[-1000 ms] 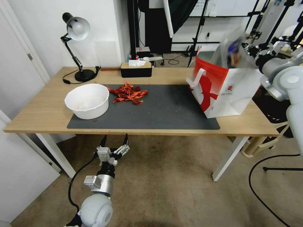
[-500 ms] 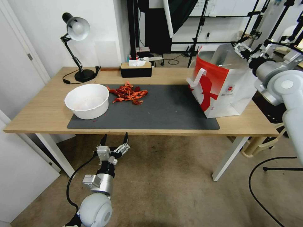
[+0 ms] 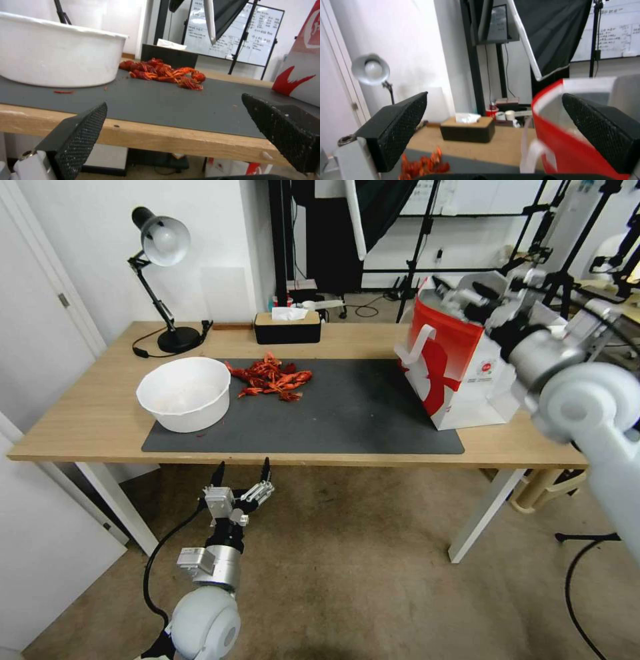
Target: Close the takeout container lid, then place the container into the takeout bag.
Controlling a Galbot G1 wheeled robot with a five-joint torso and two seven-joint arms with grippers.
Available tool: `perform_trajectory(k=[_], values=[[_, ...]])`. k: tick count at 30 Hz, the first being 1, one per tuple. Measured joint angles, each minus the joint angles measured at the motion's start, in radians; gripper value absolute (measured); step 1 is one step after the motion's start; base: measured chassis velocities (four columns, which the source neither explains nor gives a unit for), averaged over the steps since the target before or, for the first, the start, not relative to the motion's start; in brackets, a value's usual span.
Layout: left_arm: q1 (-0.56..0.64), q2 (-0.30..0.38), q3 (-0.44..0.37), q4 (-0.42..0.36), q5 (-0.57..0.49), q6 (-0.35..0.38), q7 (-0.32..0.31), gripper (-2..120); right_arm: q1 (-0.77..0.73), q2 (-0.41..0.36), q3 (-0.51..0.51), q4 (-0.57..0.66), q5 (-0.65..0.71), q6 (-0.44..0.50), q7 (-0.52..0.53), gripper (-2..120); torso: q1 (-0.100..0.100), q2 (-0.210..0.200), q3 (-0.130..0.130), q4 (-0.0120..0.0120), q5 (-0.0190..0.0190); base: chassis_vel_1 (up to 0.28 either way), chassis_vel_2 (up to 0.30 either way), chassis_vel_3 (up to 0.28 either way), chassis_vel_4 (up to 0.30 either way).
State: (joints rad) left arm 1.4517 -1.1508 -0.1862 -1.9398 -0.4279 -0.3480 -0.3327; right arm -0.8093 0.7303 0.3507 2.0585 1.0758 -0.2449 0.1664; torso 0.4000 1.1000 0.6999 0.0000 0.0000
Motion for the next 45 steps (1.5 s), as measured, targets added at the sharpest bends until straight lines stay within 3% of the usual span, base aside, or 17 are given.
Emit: perform_trajectory(k=[8,10,16,22,30,36,38,45], values=[[0.017,-0.007,-0.003,-0.003,0.018,-0.013,0.0,100,-0.296,0.009,0.094,0.095,-0.201,0.113,0.017,100,0.0,0.0,0.0,-0.0001,-0.0002,0.0,0.0,0.0,0.0],[0.03,-0.013,-0.004,0.001,0.03,-0.023,0.01,100,-0.431,0.061,0.141,0.128,-0.304,0.158,0.031,100,0.0,0.0,0.0,0.0002,0.0002,0.0,0.0,0.0,0.0],[0.041,-0.018,-0.01,0.01,0.036,-0.04,0.035,100,-0.571,0.141,0.18,0.139,-0.42,0.226,0.036,100,0.0,0.0,0.0,-0.0002,0.0003,0.0,0.0,0.0,0.0],[0.065,-0.011,-0.044,0.018,0.036,-0.075,0.117,100,-0.738,0.279,0.2,0.121,-0.563,0.36,0.032,100,0.0,0.0,0.0,-0.0001,-0.0001,0.0,0.0,0.0,0.0],[0.103,-0.009,-0.072,0.015,0.042,-0.099,0.155,100,-0.836,0.349,0.19,0.106,-0.653,0.443,0.036,100,0.0,0.0,0.0,0.0001,-0.0001,0.0,0.0,0.0,0.0],[0.112,-0.009,-0.077,0.015,0.046,-0.103,0.16,100,-0.854,0.36,0.187,0.104,-0.664,0.454,0.036,100,0.0,0.0,0.0,0.0002,-0.0001,0.0,0.0,0.0,0.0],[0.132,-0.012,-0.088,0.016,0.063,-0.111,0.174,100,-0.91,0.409,0.176,0.072,-0.701,0.514,0.026,100,0.0,0.0,0.0,0.0001,0.0001,0.0,0.0,0.0,0.0],[0.145,-0.017,-0.091,0.027,0.08,-0.123,0.178,100,-0.952,0.482,0.162,0.028,-0.74,0.574,0.004,100,0.0,0.0,0.0,0.0,-0.0001,0.0,0.0,0.0,0.0]])
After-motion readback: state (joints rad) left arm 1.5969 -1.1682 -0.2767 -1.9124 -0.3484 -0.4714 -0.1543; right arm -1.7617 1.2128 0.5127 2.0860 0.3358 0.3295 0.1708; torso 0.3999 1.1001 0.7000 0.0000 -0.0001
